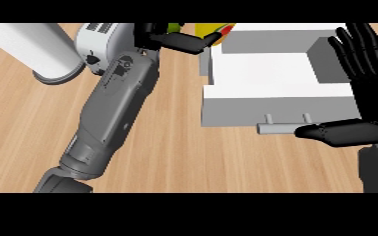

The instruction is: Pick up the cup, place it into the drawer and close the drawer

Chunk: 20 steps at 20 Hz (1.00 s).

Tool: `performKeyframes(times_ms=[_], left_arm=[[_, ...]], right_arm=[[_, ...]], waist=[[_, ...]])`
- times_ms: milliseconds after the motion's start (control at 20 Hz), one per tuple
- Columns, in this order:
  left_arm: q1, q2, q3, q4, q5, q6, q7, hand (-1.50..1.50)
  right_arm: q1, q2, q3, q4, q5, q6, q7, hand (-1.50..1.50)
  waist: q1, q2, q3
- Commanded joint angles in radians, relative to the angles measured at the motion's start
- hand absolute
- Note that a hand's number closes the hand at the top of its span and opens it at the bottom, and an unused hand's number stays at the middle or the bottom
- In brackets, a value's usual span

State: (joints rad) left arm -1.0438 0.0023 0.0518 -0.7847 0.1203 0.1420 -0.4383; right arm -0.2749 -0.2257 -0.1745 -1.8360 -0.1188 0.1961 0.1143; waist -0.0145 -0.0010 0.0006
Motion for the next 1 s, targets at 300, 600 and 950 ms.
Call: performKeyframes(times_ms=[300,600,950], left_arm=[[-0.285,-0.002,-0.137,0.308,0.085,0.199,0.185,1.5],[-0.345,-0.002,-0.242,0.437,0.15,0.197,0.225,1.5],[-0.296,-0.002,-0.35,0.511,0.166,0.112,0.254,1.5]], right_arm=[[-0.081,-0.02,-0.005,0.025,-0.025,0.017,0.016,-1.5],[-0.051,0.024,0.037,0.073,0.013,0.02,-0.076,-1.5],[-0.098,0.029,0.074,0.044,0.003,0.034,-0.044,-1.5]], waist=[[-0.053,0.016,0.001],[-0.093,0.028,0.002],[-0.161,0.041,0.002]])
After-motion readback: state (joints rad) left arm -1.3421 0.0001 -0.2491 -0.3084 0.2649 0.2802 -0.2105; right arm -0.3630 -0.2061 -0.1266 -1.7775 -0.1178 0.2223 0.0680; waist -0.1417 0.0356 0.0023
